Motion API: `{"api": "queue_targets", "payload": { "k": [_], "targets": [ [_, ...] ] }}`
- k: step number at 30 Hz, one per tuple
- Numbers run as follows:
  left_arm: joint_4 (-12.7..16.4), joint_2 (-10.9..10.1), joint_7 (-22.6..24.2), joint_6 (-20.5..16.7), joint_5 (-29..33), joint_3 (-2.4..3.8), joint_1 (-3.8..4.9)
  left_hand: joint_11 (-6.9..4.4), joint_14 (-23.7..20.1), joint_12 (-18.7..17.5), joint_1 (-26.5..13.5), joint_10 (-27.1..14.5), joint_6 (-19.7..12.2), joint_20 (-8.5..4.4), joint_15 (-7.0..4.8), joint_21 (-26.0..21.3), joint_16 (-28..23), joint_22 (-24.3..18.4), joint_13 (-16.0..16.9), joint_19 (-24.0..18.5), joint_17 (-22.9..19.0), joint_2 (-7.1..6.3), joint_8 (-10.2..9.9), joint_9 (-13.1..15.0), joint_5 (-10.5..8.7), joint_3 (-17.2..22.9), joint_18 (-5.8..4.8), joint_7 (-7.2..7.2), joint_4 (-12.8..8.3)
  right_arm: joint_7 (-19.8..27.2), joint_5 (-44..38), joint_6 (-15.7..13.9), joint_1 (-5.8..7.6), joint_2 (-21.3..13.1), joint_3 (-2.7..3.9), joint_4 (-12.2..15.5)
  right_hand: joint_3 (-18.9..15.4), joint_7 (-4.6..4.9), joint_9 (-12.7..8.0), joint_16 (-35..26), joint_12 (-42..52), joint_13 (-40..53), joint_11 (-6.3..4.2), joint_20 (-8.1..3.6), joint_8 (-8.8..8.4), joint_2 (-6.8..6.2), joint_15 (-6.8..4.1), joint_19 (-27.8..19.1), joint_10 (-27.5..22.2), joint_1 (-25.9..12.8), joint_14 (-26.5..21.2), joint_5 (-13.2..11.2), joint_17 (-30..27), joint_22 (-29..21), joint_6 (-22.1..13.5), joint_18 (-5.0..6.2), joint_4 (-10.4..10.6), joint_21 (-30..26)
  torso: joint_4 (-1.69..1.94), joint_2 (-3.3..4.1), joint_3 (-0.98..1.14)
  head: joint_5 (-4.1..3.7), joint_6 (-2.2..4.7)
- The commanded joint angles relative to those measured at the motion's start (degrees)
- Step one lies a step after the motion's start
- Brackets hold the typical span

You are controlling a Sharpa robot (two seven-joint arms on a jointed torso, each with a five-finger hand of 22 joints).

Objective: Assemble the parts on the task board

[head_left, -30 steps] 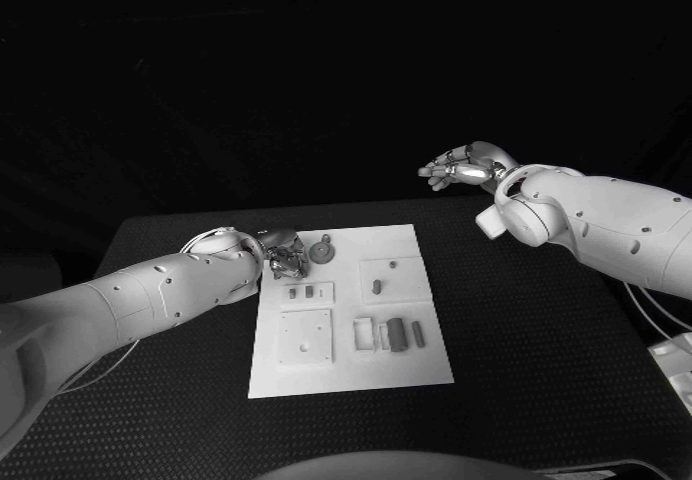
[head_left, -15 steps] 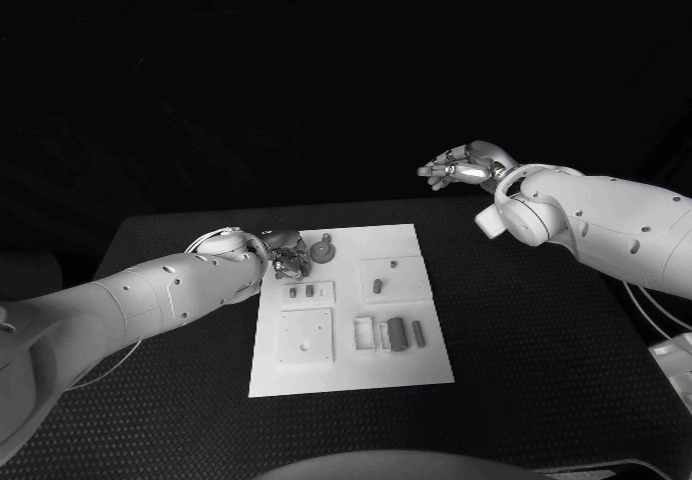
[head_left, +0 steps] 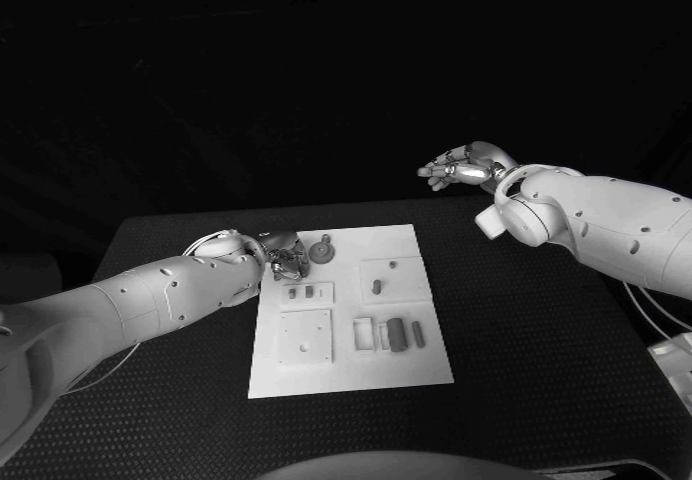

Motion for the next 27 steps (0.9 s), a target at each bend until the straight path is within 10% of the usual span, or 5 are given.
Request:
{"api": "queue_targets", "payload": {
  "k": [1,20,27],
  "targets": [
    [0.0,-0.2,-0.3,0.9,0.7,-0.24,-0.39,0.15,-0.6,-0.4,0.0,-0.5,-0.9,-0.02,-0.02,-0.2,0.2,1.2,0.0,-0.4,0.1,-0.72,-0.6,-0.2,0.24,-0.1,1.8,0.14,0.2,0.6,-0.4,0.6,0.0,0.0,0.03,0.0,-0.1,3.41,-0.1,-0.3,0.2,-0.1,-0.06,0.02,0.33,0.23,-0.09,0.2,-0.3,-0.1,0.0,0.0,0.1,0.1,-0.4,-0.29,-0.4,-0.3,0.02,0.0,-0.05,-0.04,0.0],
    [-0.5,-1.4,-1.3,0.6,3.4,-0.2,-0.38,0.36,-1.0,-0.1,0.5,-1.2,-6.6,0.25,0.2,-0.3,0.2,1.2,0.5,-0.6,0.6,-1.55,-3.0,-1.7,0.21,-0.7,1.93,0.51,0.2,0.4,-1.4,1.2,0.0,-0.2,0.02,-0.2,0.2,3.39,-0.2,-0.2,-0.1,-0.4,0.1,-0.01,0.39,0.17,-0.25,0.6,-0.7,1.0,0.4,0.0,0.2,0.5,-0.4,-0.18,-1.5,-0.7,0.0,-0.01,-0.02,-0.11,0.09],
    [-1.0,-2.1,-1.6,-2.9,6.0,-0.12,-0.38,0.66,-1.4,0.1,0.6,-2.4,-7.6,0.41,0.49,-0.4,0.1,1.3,0.7,-0.7,0.7,-1.74,-3.2,-2.0,0.2,-0.8,1.98,0.96,0.2,0.1,-7.2,2.6,-0.01,-0.3,0.02,-0.1,1.1,3.02,-0.2,0.3,-0.6,-0.9,0.23,0.07,0.82,1.37,-0.85,1.5,-0.6,3.9,2.1,0.1,0.6,1.2,0.1,0.03,-5.0,-1.4,0.02,0.0,-0.03,-0.13,0.33]
  ]
}}
